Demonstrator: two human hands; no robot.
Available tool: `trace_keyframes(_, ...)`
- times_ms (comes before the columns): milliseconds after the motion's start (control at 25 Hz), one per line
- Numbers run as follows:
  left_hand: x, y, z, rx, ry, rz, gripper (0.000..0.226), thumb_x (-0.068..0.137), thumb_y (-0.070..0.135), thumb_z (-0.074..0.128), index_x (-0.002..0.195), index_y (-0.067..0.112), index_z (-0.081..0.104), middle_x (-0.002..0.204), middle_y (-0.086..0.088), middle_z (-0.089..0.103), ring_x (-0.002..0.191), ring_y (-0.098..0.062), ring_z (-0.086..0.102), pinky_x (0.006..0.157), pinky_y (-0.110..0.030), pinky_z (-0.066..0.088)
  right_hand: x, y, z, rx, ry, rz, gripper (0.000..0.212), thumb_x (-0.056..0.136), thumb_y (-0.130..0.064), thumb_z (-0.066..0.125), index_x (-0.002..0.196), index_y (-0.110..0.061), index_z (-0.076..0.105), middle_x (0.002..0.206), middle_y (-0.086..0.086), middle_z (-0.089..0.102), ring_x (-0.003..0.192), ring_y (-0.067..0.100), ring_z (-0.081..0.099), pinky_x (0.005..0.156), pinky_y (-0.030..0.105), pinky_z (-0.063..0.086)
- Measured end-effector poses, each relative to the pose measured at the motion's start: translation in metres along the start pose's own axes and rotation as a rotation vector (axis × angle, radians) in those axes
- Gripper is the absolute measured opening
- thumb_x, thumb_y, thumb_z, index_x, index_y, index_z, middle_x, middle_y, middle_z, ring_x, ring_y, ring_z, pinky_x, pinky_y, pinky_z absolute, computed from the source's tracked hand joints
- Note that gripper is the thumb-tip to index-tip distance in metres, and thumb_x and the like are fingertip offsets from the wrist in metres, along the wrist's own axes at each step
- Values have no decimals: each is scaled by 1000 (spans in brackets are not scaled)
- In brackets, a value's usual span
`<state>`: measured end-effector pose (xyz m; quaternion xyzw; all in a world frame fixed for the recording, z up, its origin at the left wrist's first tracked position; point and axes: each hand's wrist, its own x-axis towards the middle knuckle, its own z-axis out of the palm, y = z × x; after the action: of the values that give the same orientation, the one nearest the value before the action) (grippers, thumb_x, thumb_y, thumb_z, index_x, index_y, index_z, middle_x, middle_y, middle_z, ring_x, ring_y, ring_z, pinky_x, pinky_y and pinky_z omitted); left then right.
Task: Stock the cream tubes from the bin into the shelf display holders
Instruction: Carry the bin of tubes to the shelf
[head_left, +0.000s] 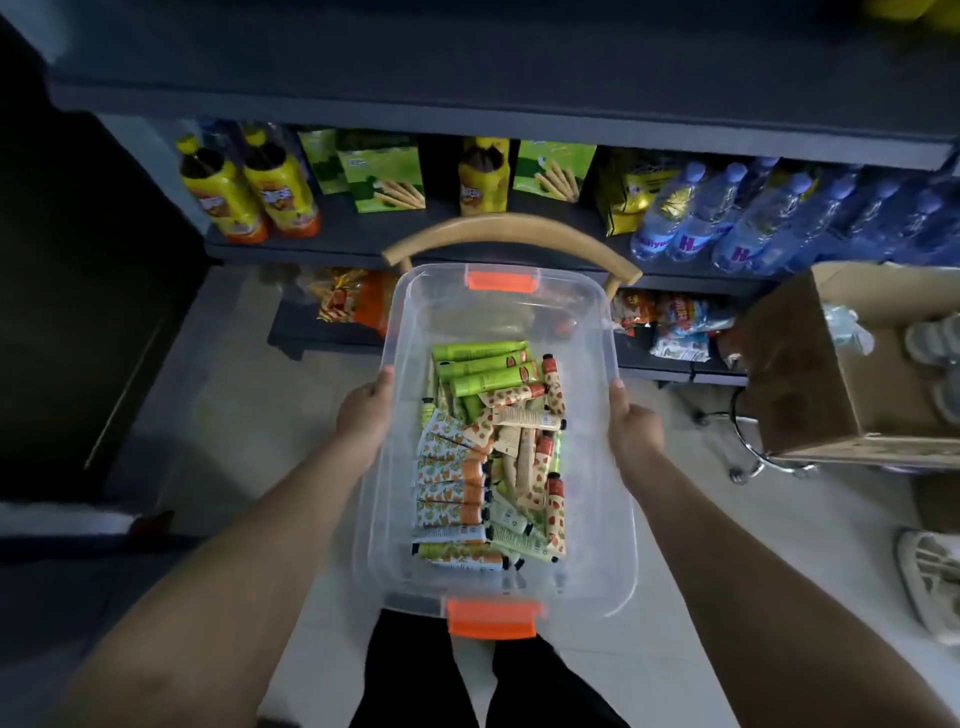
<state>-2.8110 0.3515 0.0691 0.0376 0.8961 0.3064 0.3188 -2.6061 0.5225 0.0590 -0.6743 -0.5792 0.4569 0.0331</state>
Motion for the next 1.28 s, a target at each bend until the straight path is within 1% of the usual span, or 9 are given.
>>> trace_keyframes(40,17,2,3,5,-25,-3,53,98,50,22,76,15,54,78,-7,51,71,-25,50,74,-32,35,7,-3,9,2,16,23,58,94,-57,32,59,-13,47,64,4,49,54,15,43,49,25,31)
trace_keyframes(160,68,6,10,-25,-115,-6,59,96,53,27,116,9,61,105,-24,63,98,-39,60,72,-34,42,23,-12,35,9,76,107,60,94,-57,33,63,-10,53,61,3,51,57,20,49,51,26,35)
trace_keyframes(200,82,7,12,-48,-138,-18,61,96,54,28,121,8,59,110,-26,62,102,-40,59,72,-34,43,30,-17,42,5,86,121,60,94,-57,33,65,-8,54,62,4,51,59,22,50,53,27,36)
trace_keyframes(280,107,10,17,-58,-152,-44,60,95,55,30,114,9,62,106,-23,62,95,-38,60,70,-34,42,45,-24,54,10,102,152,61,93,-58,33,67,-7,53,62,5,51,61,23,51,57,28,38)
trace_keyframes(440,140,20,30,-71,-191,-64,51,94,55,32,75,14,54,82,-12,54,66,-23,49,63,-30,36,69,-30,70,-9,153,143,59,93,-57,34,59,-10,40,57,4,42,54,20,41,50,28,30)
trace_keyframes(640,161,13,59,-156,-189,-113,47,93,55,36,62,21,42,63,-3,41,55,-16,39,58,-30,31,100,-30,74,-32,177,103,56,94,-55,36,55,-14,29,53,1,30,50,18,31,49,29,22)
trace_keyframes(800,176,16,76,-211,-128,-109,52,91,57,40,61,14,45,57,-2,38,53,-17,38,60,-31,31,129,-35,74,-47,144,59,56,95,-53,36,55,-15,26,53,0,27,50,16,28,49,29,20)
trace_keyframes(1080,207,6,102,-318,-118,-75,48,90,57,43,60,23,27,50,3,21,41,-12,20,47,-24,15,168,-25,92,-125,137,-24,54,96,-51,33,58,-12,33,56,2,35,52,15,33,47,29,23)
trace_keyframes(1280,206,5,102,-278,-73,-34,55,90,56,44,56,20,20,52,-1,22,44,-15,22,49,-26,17,170,-23,91,-71,107,-37,52,95,-50,37,58,-14,32,56,1,35,53,16,33,49,30,24)
